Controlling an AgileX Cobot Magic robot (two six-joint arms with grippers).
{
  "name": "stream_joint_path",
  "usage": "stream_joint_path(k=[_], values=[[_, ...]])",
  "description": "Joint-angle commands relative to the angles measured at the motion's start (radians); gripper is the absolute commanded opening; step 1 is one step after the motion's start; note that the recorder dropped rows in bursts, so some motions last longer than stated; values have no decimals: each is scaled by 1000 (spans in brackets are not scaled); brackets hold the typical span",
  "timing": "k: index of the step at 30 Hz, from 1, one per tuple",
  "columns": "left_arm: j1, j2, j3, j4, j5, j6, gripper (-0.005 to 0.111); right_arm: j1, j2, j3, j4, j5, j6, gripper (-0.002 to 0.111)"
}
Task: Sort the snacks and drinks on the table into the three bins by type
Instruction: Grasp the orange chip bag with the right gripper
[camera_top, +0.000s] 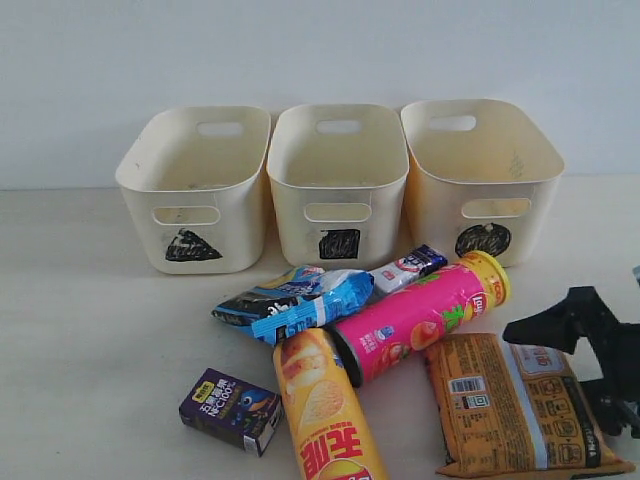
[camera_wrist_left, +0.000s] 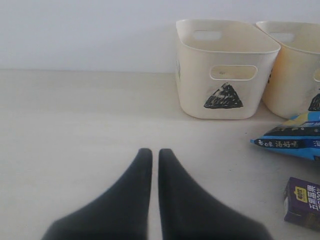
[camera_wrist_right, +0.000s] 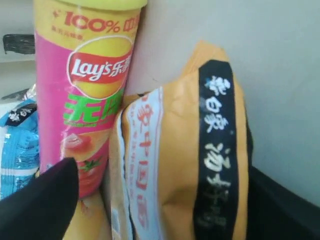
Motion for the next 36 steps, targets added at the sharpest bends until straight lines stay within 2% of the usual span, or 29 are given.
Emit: stream_joint_path(k=[1, 9, 13, 20, 22, 25, 32, 36], values=[[-5, -2, 4, 4, -7, 5, 4, 96, 68, -40, -165, -317, 55, 81], [-5, -2, 4, 4, -7, 5, 4, 203, 128, -120, -360, -387, 220, 81], [-5, -2, 4, 4, -7, 5, 4, 212, 152, -144, -474, -393, 317, 71], [-5, -2, 4, 4, -7, 5, 4, 212, 167, -157, -637, -397, 409, 41], [-5, -2, 4, 4, -7, 5, 4, 212, 167, -157, -641, -394, 409, 27], [-5, -2, 4, 4, -7, 5, 4, 212, 164, -157, -667, -389, 409, 0], [-5, -2, 4, 4, -7, 5, 4, 212, 91, -155, -721, -362, 428, 0], [-5, -2, 4, 4, -7, 5, 4, 212, -25, -155, -808, -358, 518, 0]])
